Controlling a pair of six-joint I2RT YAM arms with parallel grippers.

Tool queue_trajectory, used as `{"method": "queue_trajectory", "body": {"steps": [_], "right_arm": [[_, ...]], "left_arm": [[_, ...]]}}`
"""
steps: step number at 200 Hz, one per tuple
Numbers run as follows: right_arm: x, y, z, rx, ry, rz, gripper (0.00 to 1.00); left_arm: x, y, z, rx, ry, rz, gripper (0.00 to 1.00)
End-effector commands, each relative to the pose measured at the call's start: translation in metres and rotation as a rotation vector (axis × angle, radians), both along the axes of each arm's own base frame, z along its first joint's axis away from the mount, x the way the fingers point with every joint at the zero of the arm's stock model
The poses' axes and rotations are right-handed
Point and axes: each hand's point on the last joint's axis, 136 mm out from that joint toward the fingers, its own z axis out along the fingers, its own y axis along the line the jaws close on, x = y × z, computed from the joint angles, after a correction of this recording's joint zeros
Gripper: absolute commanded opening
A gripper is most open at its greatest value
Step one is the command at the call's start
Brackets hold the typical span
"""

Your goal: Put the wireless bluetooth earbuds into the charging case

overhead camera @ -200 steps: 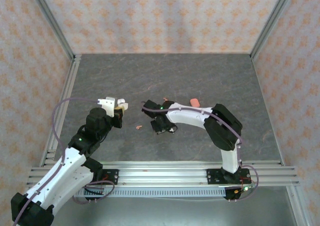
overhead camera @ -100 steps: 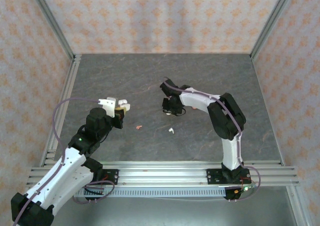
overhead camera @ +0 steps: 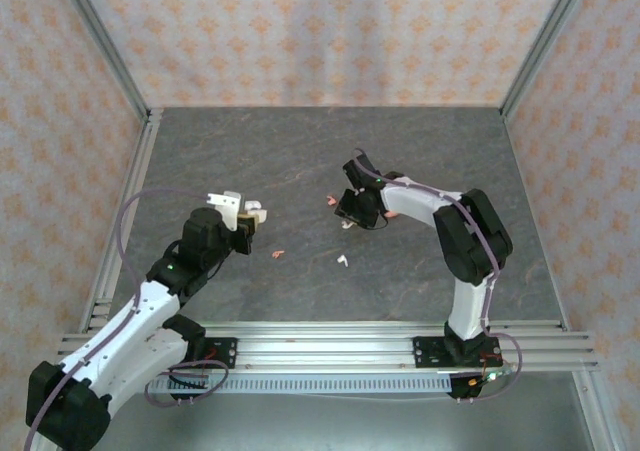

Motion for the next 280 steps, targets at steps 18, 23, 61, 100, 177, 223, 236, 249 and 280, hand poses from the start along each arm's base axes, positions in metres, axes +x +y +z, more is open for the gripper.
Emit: {"method": "queue_trajectory", "body": {"steps": [18, 23, 61, 100, 177, 223, 236, 249, 280], "right_arm": [[0.009, -0.014, 0.014, -0.090, 0.025, 0.126, 0.34], [0.010, -0.015, 0.012, -0.099, 0.033, 0.139, 0.32], [0.017, -0.014, -0.006, -0.146, 0.054, 0.228, 0.13], [0.017, -0.028, -0.020, -0.241, 0.074, 0.273, 0.06], [-0.027, -0.050, -0.035, -0.262, 0.166, 0.319, 0.04], [-0.046, -0.045, -0.025, -0.213, 0.170, 0.338, 0.04], [-0.049, -0.038, -0.022, -0.186, 0.162, 0.365, 0.04], [-0.052, -0.031, -0.019, -0.171, 0.156, 0.393, 0.04], [-0.055, -0.021, -0.012, -0.174, 0.141, 0.450, 0.04]], "left_arm": [[0.011, -0.025, 0.018, -0.103, -0.037, -0.079, 0.00], [0.011, -0.028, 0.016, -0.121, -0.032, -0.087, 0.00], [0.019, -0.058, 0.018, -0.296, -0.029, -0.135, 0.00], [0.019, -0.088, 0.016, -0.283, 0.001, -0.209, 0.00], [0.025, -0.090, 0.017, -0.221, 0.014, -0.209, 0.00], [0.028, -0.093, 0.015, -0.225, 0.025, -0.214, 0.00], [0.028, -0.094, 0.015, -0.224, 0.024, -0.218, 0.00], [0.028, -0.094, 0.015, -0.221, 0.026, -0.218, 0.00], [0.026, -0.094, 0.015, -0.215, 0.030, -0.221, 0.00]]}}
